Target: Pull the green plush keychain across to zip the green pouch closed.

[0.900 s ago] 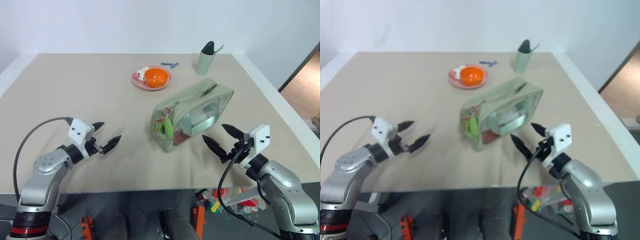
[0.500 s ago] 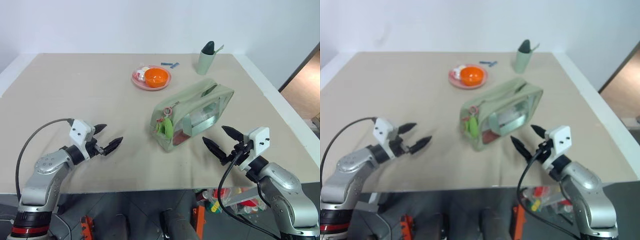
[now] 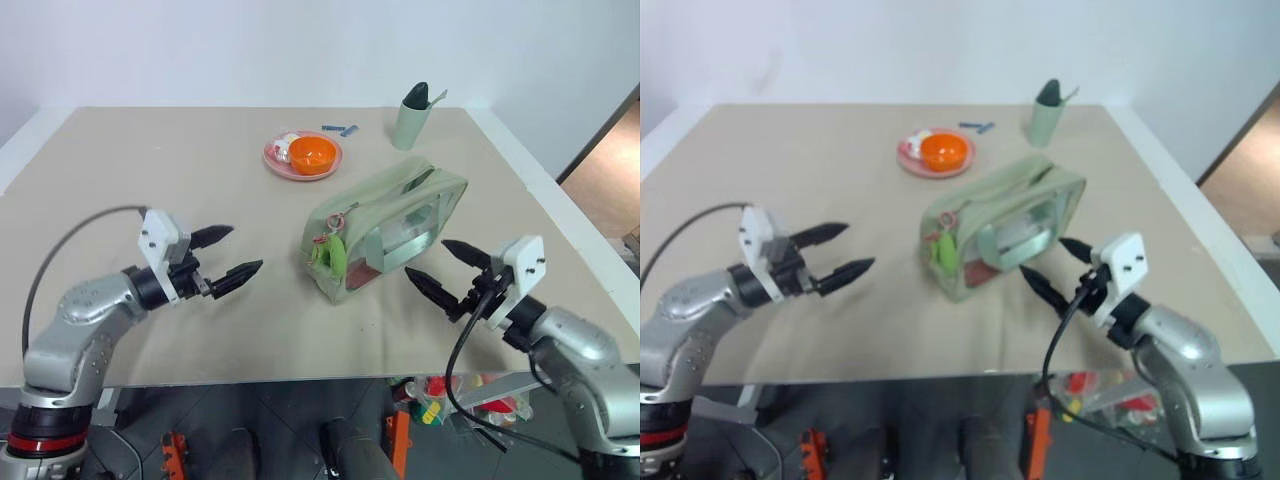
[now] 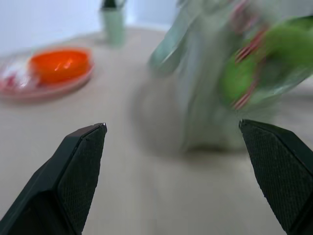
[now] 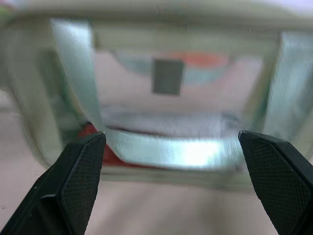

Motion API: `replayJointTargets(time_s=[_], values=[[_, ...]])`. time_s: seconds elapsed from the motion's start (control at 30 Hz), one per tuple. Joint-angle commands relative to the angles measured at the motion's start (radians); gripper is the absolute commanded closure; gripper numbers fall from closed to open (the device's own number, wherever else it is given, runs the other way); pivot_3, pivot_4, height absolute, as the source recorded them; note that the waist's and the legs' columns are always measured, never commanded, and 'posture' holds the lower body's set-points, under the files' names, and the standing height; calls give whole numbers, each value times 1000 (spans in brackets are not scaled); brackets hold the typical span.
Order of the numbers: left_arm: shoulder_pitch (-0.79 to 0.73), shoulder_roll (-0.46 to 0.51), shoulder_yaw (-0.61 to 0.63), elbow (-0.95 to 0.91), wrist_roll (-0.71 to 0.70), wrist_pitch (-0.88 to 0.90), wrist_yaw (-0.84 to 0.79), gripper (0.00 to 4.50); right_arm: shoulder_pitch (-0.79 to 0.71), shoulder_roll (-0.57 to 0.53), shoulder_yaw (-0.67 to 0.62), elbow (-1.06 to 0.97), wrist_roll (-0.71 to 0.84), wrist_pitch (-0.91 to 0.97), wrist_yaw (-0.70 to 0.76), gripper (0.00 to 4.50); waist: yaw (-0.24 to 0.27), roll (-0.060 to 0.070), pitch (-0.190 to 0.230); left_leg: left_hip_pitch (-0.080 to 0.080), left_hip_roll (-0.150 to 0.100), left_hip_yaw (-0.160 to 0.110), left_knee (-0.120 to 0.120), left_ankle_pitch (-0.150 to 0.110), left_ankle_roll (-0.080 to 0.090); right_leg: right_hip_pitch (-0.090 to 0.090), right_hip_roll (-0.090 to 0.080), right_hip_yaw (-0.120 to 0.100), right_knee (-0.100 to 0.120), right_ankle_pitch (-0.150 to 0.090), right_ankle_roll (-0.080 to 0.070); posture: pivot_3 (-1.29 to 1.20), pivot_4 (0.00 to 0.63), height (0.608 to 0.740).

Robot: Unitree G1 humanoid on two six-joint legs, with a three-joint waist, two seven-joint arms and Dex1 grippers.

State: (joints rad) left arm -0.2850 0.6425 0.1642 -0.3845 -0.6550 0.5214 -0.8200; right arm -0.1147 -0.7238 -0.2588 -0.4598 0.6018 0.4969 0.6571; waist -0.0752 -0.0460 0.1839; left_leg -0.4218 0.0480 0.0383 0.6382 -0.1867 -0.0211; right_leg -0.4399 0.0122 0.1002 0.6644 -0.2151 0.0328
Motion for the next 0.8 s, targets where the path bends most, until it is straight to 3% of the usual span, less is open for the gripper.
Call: replayJointTargets(time_s=[0.03, 0.2, 0.43, 0.73, 0.8], values=[[-54, 32, -11, -88, -86, 81, -15, 0, -186, -136, -57, -11, 82, 56, 90, 18, -3, 2, 1, 0, 0, 0, 0, 0, 0, 0, 0, 1, 0, 0, 0, 0, 150, 740], [-88, 31, -34, -120, -112, 127, 6, 0, -439, -226, 79, 193, -40, -74, 274, 18, -2, 0, 0, 2, 0, -3, -2, 0, 0, 1, 1, -2, 0, -1, -1, 0, 150, 740], [-98, 13, -46, -134, -99, 129, 50, 0, -663, -184, 306, 567, -274, -449, 573, 18, -3, 1, 1, 0, 0, -1, -2, 0, 0, 0, 1, -1, 0, -1, 0, 0, 150, 740], [-82, -9, -49, -161, -101, 134, 110, 0, -817, -95, 363, 858, -380, -673, 692, 18, -2, 1, 1, -1, 0, -2, -2, 0, 0, 0, 1, -2, 0, 2, 5, 0, 150, 740], [-80, -7, -47, -163, -101, 134, 115, 0, -824, -79, 357, 875, -377, -685, 702, 544, -2, 1, 1, -1, -1, -2, -2, 0, 0, 0, 1, -2, 0, 2, 5, 0, 150, 740]])
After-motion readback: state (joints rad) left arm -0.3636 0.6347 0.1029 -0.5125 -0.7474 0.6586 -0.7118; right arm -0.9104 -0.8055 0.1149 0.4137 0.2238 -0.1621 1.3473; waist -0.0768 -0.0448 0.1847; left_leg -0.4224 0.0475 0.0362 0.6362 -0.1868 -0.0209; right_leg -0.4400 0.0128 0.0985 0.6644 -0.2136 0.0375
